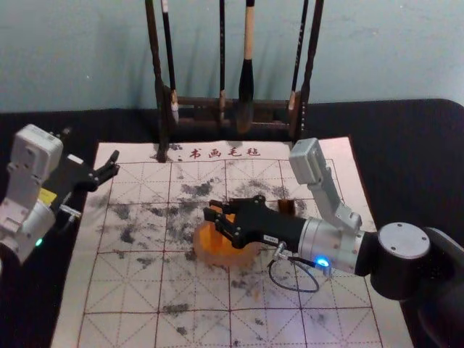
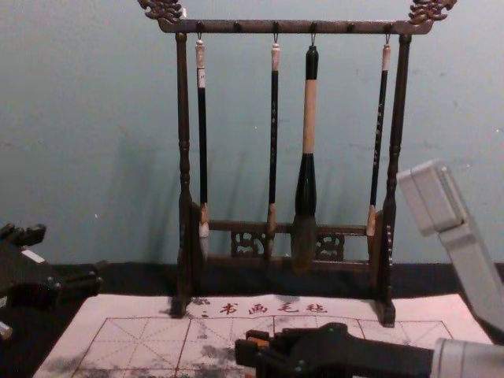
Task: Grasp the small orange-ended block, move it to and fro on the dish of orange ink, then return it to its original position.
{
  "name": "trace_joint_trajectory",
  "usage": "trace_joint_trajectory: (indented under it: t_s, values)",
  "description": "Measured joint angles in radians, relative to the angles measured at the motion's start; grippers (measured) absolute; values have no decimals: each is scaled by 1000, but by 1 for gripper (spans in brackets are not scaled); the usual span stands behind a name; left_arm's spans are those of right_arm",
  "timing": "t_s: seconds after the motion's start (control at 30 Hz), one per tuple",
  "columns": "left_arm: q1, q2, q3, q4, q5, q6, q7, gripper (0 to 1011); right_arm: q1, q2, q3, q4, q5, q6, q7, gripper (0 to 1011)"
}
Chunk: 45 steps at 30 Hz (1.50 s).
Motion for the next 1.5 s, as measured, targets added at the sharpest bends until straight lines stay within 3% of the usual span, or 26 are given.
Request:
trace_joint_trajectory:
  t_s: [0.5, 1.5]
  values:
    - [0, 0, 0, 0, 0, 0, 0, 1001, 30, -24, 0, 49, -10, -16, -8, 129]
    - [0, 0, 0, 0, 0, 0, 0, 1001, 22, -16, 28, 49, -19, -18, -24, 129]
